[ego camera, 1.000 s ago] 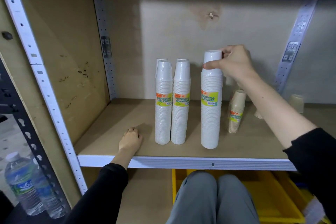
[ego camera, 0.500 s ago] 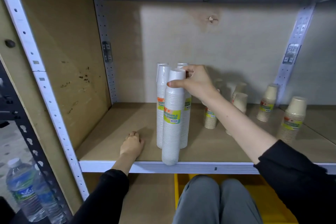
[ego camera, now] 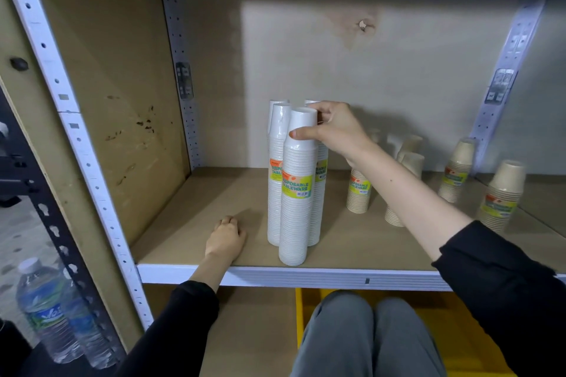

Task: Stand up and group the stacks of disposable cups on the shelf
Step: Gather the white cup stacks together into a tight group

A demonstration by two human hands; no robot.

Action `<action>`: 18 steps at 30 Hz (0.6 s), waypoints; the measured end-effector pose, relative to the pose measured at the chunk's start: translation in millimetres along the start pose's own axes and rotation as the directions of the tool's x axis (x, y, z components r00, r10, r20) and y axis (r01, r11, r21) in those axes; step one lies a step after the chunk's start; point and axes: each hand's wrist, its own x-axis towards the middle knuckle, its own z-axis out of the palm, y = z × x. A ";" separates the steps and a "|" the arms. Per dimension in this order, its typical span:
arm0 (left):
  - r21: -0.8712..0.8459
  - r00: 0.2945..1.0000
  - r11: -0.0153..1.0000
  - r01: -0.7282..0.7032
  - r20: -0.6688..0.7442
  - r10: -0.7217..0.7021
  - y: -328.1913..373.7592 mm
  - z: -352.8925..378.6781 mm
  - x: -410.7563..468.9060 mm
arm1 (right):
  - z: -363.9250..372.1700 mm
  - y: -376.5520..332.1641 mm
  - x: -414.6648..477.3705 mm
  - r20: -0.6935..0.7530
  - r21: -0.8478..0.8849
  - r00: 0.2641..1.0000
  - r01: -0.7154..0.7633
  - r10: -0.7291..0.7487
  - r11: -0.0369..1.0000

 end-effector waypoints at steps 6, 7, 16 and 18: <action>0.002 1.000 1.000 0.000 0.004 0.000 -0.1 -0.4 0.3 | 4.3 -0.7 7.7 -0.030 -0.057 0.999 0.008 -0.010 0.998; 0.001 1.000 1.000 0.000 0.005 0.000 -0.1 -0.3 0.1 | 5.8 -2.8 8.1 -0.050 -0.102 0.998 0.029 -0.034 0.994; -0.012 1.000 1.000 -0.004 0.001 0.004 -1.0 0.2 -0.1 | -4.0 -13.0 17.9 -0.001 -0.267 0.999 0.035 -0.036 0.963; -0.014 1.000 1.000 -0.003 0.004 0.003 -1.0 0.0 -0.4 | -7.7 -12.4 19.3 0.055 -0.217 0.998 0.030 -0.019 0.976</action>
